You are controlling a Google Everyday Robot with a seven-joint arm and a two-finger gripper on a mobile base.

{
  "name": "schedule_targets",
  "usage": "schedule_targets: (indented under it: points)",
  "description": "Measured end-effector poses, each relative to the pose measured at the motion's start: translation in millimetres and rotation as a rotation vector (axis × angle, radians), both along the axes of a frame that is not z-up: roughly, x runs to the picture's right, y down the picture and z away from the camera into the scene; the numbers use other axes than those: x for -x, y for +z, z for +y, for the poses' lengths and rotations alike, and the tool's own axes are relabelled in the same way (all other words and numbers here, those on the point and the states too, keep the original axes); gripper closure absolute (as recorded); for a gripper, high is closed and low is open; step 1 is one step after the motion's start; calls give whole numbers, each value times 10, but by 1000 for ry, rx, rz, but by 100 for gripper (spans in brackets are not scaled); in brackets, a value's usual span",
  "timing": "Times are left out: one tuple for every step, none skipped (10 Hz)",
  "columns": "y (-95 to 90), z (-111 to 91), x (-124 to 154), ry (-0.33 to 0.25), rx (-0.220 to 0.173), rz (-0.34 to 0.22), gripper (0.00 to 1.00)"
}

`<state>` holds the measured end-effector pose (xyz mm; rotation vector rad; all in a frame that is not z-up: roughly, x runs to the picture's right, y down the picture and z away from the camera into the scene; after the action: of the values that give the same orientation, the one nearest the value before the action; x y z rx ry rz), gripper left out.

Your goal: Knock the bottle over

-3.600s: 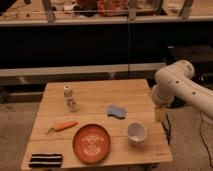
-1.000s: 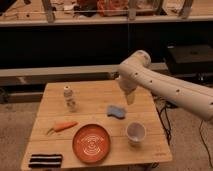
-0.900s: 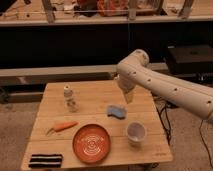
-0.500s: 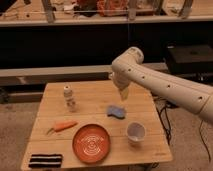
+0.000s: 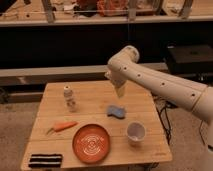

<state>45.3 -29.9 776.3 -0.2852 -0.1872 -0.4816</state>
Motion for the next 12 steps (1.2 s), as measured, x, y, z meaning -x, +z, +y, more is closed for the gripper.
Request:
schedule_targets:
  points:
    - [14, -20, 84, -6, -3, -9, 20]
    - [27, -34, 81, -9, -7, -12, 20]
    - [37, -45, 88, -12, -10, -16, 20]
    - [55, -59, 133, -18, -14, -25, 20]
    - [70, -72, 164, -24, -18, -33, 20]
    - [76, -80, 175, -25, -21, -37, 20]
    - [81, -91, 251, -32, -25, -46, 20]
    - [89, -95, 316, -36, -26, -54, 20]
    - [99, -101, 293, -36, -29, -56, 20]
    - [107, -118, 302, -41, -34, -61, 20]
    - [121, -120, 359, -47, -33, -72, 20]
    - [131, -130, 392, -52, -34, -79, 20]
